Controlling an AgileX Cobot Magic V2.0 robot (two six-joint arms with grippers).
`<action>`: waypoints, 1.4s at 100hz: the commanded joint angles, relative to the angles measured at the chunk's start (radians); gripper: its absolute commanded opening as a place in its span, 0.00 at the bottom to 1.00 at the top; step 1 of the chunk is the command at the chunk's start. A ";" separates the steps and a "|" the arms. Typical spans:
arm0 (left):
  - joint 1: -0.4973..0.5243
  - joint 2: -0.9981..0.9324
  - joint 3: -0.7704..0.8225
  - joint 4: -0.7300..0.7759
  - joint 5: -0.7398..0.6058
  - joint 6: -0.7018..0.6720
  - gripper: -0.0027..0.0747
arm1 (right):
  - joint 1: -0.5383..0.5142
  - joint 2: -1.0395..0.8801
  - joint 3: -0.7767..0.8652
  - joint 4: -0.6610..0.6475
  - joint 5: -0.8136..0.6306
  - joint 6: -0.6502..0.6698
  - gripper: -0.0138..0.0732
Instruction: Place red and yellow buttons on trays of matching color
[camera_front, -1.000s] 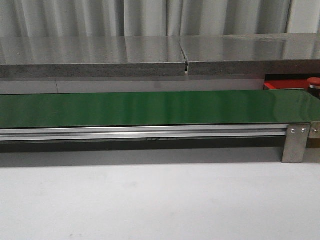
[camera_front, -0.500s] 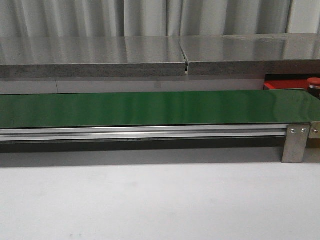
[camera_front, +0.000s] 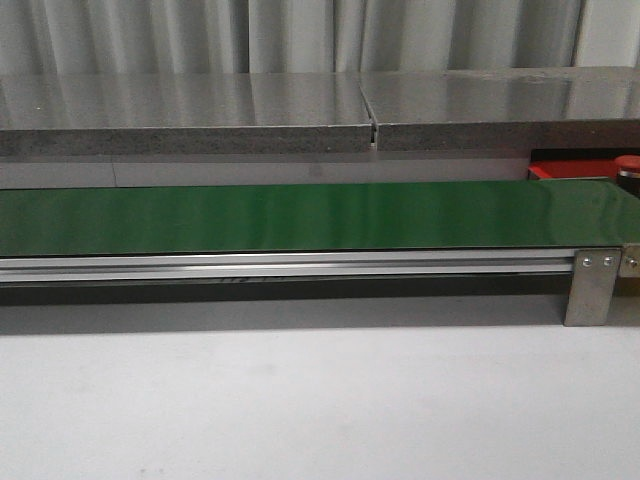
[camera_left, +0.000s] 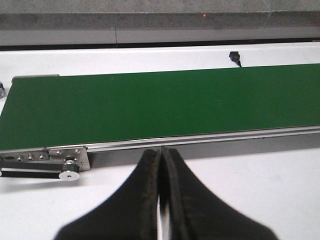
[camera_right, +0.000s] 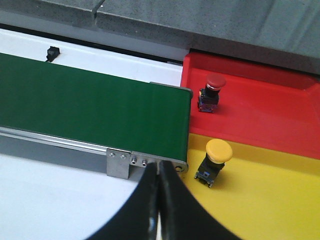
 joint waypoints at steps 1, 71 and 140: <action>0.016 0.063 -0.051 0.023 -0.065 -0.088 0.01 | -0.001 0.002 -0.025 0.018 -0.086 -0.011 0.08; 0.339 0.582 -0.377 0.179 -0.107 -0.106 0.70 | -0.001 0.002 -0.025 0.018 -0.086 -0.011 0.08; 0.611 1.246 -0.916 0.098 0.362 -0.159 0.67 | -0.001 0.002 -0.025 0.018 -0.086 -0.011 0.08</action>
